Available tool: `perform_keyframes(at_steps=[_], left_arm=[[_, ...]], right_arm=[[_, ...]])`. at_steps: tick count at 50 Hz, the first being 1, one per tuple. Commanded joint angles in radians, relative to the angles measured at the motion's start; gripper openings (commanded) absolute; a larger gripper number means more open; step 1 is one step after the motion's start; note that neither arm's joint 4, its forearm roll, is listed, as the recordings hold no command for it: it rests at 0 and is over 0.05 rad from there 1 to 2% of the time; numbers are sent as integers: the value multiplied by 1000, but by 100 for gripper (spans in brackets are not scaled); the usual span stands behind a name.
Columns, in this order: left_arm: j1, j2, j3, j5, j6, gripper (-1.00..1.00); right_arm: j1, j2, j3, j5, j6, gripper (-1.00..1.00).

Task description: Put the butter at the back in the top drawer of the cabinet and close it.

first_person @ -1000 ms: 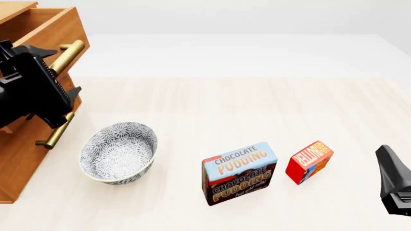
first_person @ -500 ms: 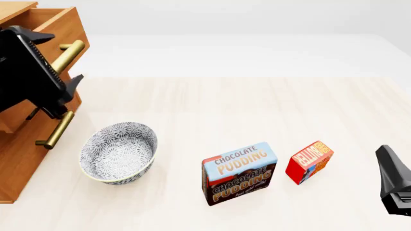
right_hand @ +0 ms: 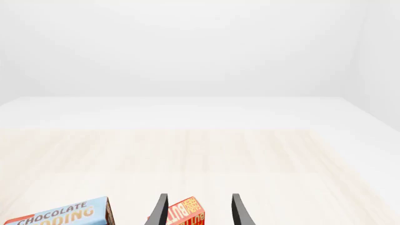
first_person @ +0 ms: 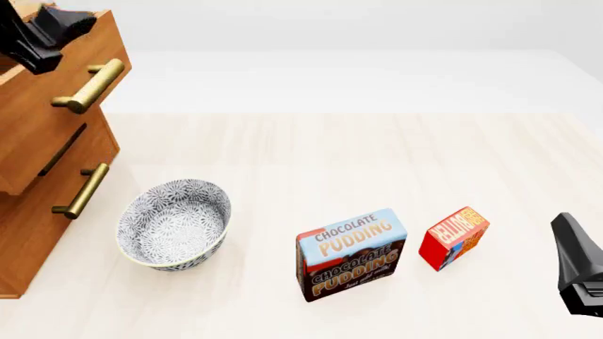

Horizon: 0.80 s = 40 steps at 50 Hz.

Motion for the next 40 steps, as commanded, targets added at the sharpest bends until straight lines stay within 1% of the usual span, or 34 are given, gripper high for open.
perform_keyframes(at_steps=[1,2,3,4,5,6,7,8,10,12,14,15,16,17,18,19,20,21,22,23,24,25,30,36,37,40], left_arm=[[-13,102,-355,312,-245,100],[-13,102,-355,312,-245,100],[-11,119,-404,351,-275,100],[-22,141,-430,375,-301,100],[-22,142,-431,375,-301,100],[-18,154,-460,402,-325,100],[-18,154,-461,403,-325,100],[-24,172,-498,430,-359,100],[-17,168,-502,431,-354,100],[-31,203,-550,468,-411,100],[-12,201,-559,477,-411,100],[-6,210,-574,492,-433,100],[61,184,-591,508,-432,100],[61,184,-591,508,-432,100],[55,203,-611,530,-455,100],[33,235,-657,563,-513,100],[43,229,-669,566,-509,100],[61,219,-666,566,-494,100],[49,237,-682,580,-528,100],[44,244,-692,586,-544,100],[68,227,-678,578,-523,100],[69,227,-676,576,-526,100],[107,229,-675,585,-570,100],[115,247,-682,589,-605,100],[115,255,-685,590,-621,100],[118,255,-682,584,-626,100]], right_arm=[[0,0,0,0,0,100],[0,0,0,0,0,100],[0,0,0,0,0,100],[0,0,0,0,0,100],[0,0,0,0,0,100],[0,0,0,0,0,100],[0,0,0,0,0,100],[0,0,0,0,0,100],[0,0,0,0,0,100],[0,0,0,0,0,100],[0,0,0,0,0,100],[0,0,0,0,0,100],[0,0,0,0,0,100],[0,0,0,0,0,100],[0,0,0,0,0,100],[0,0,0,0,0,100],[0,0,0,0,0,100],[0,0,0,0,0,100],[0,0,0,0,0,100],[0,0,0,0,0,100],[0,0,0,0,0,100],[0,0,0,0,0,100],[0,0,0,0,0,100],[0,0,0,0,0,100],[0,0,0,0,0,100],[0,0,0,0,0,100]])
